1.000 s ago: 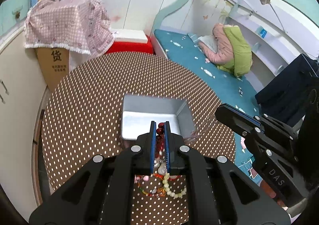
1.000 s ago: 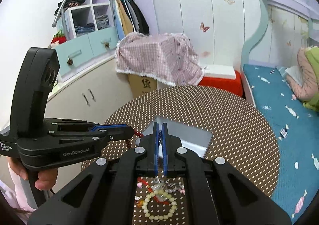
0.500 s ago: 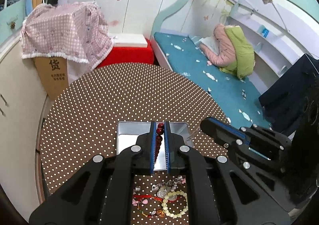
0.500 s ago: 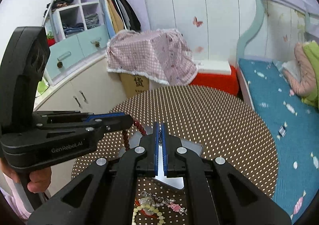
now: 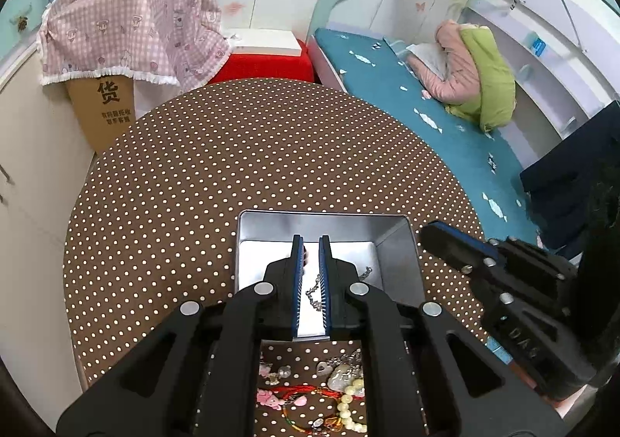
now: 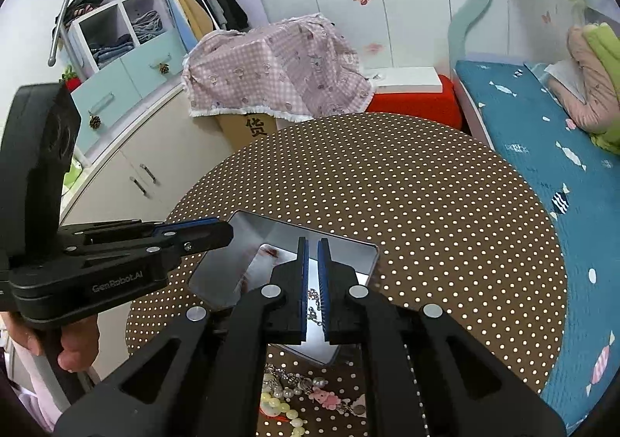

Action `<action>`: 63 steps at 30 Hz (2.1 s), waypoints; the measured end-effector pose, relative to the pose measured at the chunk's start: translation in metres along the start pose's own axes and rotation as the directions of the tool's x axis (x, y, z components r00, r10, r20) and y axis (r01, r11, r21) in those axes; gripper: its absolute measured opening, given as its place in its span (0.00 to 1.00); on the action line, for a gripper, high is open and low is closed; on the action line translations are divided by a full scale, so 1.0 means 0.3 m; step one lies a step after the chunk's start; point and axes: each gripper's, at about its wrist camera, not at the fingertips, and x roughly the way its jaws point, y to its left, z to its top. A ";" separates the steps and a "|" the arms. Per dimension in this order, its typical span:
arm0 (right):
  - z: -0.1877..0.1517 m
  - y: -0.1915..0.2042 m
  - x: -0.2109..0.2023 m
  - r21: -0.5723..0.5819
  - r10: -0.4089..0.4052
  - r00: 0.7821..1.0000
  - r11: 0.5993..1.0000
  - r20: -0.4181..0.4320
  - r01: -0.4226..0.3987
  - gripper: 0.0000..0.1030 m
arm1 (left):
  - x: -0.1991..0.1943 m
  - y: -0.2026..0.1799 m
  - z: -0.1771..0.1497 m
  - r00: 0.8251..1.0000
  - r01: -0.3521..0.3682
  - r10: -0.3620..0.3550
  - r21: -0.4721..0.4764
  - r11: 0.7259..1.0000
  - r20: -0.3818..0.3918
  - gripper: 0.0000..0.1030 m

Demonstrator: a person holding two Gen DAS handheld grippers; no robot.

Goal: Organize jewelry

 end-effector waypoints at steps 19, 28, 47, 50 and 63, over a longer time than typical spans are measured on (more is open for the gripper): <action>-0.054 0.031 -0.100 -0.032 -0.053 0.998 0.998 0.046 0.054 0.35 | -0.076 0.010 -0.108 0.998 -0.043 0.042 0.026 0.999 0.035 0.26; -0.223 0.036 -0.126 -0.087 -0.066 0.998 0.994 -0.018 0.064 0.35 | -0.102 0.042 -0.280 0.998 -0.063 0.063 0.048 0.997 0.003 0.26; -0.415 0.074 0.032 -0.144 -0.151 0.972 0.982 -0.181 0.126 0.21 | 0.045 0.006 -0.516 0.983 -0.020 0.027 0.040 0.999 -0.183 0.24; -0.415 0.073 0.035 -0.161 -0.178 0.970 0.975 -0.169 0.151 0.13 | 0.054 -0.003 -0.521 0.979 -0.087 0.100 0.078 0.993 -0.178 0.05; -0.417 0.051 0.006 -0.141 -0.178 0.972 0.978 -0.155 0.156 0.08 | 0.021 0.095 -0.498 0.983 -0.052 0.054 0.019 0.998 -0.173 0.02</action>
